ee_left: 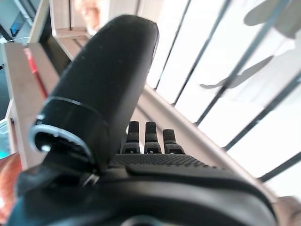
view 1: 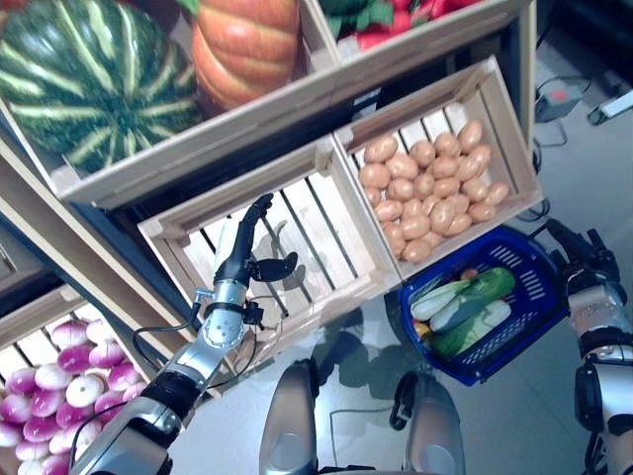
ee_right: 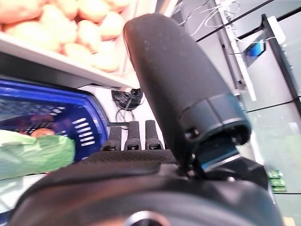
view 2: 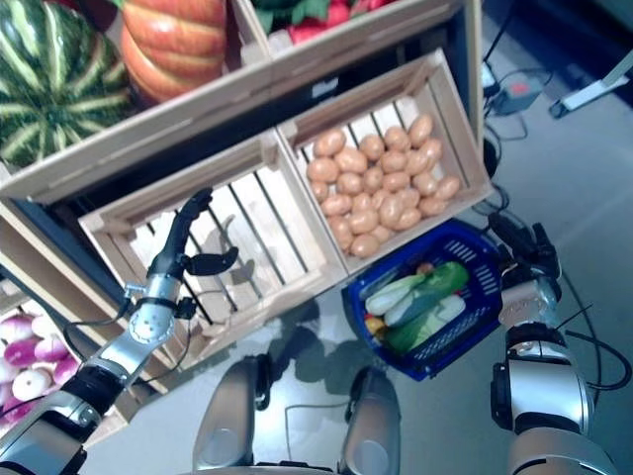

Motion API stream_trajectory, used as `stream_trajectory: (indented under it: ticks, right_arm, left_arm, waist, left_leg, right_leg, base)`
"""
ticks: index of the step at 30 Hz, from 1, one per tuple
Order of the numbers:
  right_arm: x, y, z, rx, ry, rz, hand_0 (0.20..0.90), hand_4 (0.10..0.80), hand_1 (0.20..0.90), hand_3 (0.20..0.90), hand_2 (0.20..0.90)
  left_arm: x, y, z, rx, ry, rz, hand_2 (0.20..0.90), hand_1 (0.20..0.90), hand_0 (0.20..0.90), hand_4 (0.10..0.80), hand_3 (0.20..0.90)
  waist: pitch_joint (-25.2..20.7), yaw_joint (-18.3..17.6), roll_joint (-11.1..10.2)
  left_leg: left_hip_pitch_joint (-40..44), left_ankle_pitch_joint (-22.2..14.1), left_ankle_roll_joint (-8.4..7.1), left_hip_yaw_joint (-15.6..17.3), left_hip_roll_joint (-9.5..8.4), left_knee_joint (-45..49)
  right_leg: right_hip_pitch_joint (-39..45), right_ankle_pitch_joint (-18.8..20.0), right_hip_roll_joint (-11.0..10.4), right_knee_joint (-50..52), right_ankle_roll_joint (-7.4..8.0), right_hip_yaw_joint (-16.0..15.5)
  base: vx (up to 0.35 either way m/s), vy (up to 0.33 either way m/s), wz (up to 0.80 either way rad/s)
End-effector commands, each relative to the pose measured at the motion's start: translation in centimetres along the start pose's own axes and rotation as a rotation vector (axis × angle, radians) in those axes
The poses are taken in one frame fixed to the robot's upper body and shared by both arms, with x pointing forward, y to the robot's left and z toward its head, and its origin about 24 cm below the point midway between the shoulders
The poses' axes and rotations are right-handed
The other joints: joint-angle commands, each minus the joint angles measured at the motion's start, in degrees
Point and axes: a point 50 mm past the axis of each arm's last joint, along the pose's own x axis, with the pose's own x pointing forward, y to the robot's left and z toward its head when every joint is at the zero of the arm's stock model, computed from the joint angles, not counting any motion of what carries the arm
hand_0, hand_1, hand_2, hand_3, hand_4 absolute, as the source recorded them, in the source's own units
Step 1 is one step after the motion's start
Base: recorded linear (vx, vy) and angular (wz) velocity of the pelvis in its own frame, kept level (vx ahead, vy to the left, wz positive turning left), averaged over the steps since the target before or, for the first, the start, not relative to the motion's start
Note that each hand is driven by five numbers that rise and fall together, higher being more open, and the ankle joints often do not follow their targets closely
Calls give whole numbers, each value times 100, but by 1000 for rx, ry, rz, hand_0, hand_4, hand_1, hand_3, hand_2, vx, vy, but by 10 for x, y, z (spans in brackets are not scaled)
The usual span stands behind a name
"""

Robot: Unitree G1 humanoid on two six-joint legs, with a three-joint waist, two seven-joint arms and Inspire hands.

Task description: Put vegetables into the basket

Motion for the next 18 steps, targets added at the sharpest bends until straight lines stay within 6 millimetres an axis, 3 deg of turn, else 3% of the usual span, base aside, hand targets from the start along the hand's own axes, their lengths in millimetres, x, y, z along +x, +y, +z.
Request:
stream_trajectory:
  ticks: [1, 4, 8, 11, 12, 15, 17, 18]
  right_arm:
    - [-6, -23, -17, -64, 3, 19, 900, 800, 900, 900, 900]
    - [-14, -25, -45, -44, 38, 72, 900, 800, 900, 900, 900]
    - [-25, -26, -72, -23, 69, 136, 900, 800, 900, 900, 900]
    - [-54, -24, -121, -5, 141, 210, 900, 800, 900, 900, 900]
    - [-56, -25, -124, -7, 145, 211, 900, 800, 900, 900, 900]
    - [-85, -19, -163, -1, 226, 248, 900, 800, 900, 900, 900]
    - [-113, -14, -193, 23, 307, 277, 900, 800, 900, 900, 900]
    - [-116, -14, -196, 28, 317, 280, 900, 800, 900, 900, 900]
  left_arm:
    - [-12, 1, -7, 4, -9, 22, 900, 900, 900, 800, 900]
    - [-26, -7, -20, 3, 50, 4, 900, 900, 900, 800, 900]
    - [-37, -15, -28, 2, 89, -16, 900, 900, 900, 800, 900]
    - [-60, -31, -47, -19, 213, -53, 900, 900, 900, 800, 900]
    - [-62, -32, -49, -22, 224, -54, 900, 900, 900, 800, 900]
    - [-84, -50, -68, -67, 366, -85, 900, 900, 900, 800, 900]
    - [-111, -64, -88, -128, 534, -96, 900, 900, 900, 800, 900]
    - [-115, -65, -91, -140, 560, -93, 900, 900, 900, 800, 900]
  waist:
    - [-1383, 39, -183]
    - [-1657, 1, -213]
    - [-1764, -32, -205]
    - [-1846, -153, -199]
    - [-1857, -161, -200]
    - [-1901, -256, -204]
    - [-1905, -381, -209]
    - [-1906, -399, -209]
  left_leg:
    - [630, 670, -48, -27, 33, -1468]
    - [1179, 1002, -63, 39, -124, -2449]
    - [1524, 1170, -48, 72, -199, -3032]
    - [1822, 1261, -14, 170, -281, -3460]
    - [1839, 1264, -14, 175, -283, -3477]
    - [1880, 1267, 30, 138, -345, -3562]
    - [1955, 1250, 78, 228, -367, -3567]
    - [1967, 1244, 81, 240, -369, -3567]
  right_leg:
    - [880, 1002, 98, -1753, -44, 26]
    - [1411, 1391, 296, -2708, 49, 66]
    - [1668, 1588, 387, -3138, 74, 76]
    - [1810, 1763, 497, -3502, 83, 145]
    - [1829, 1780, 502, -3533, 84, 145]
    - [1861, 1830, 562, -3628, 79, 239]
    - [1852, 1812, 577, -3577, 84, 311]
    - [1859, 1812, 576, -3579, 83, 315]
  base:
    - [153, 15, -16]
    - [129, 32, -17]
    - [28, 31, -7]
    - [7, 50, -2]
    - [0, 0, 0]
    - [-43, 19, -8]
    - [-45, 29, -8]
    - [-28, 27, -12]
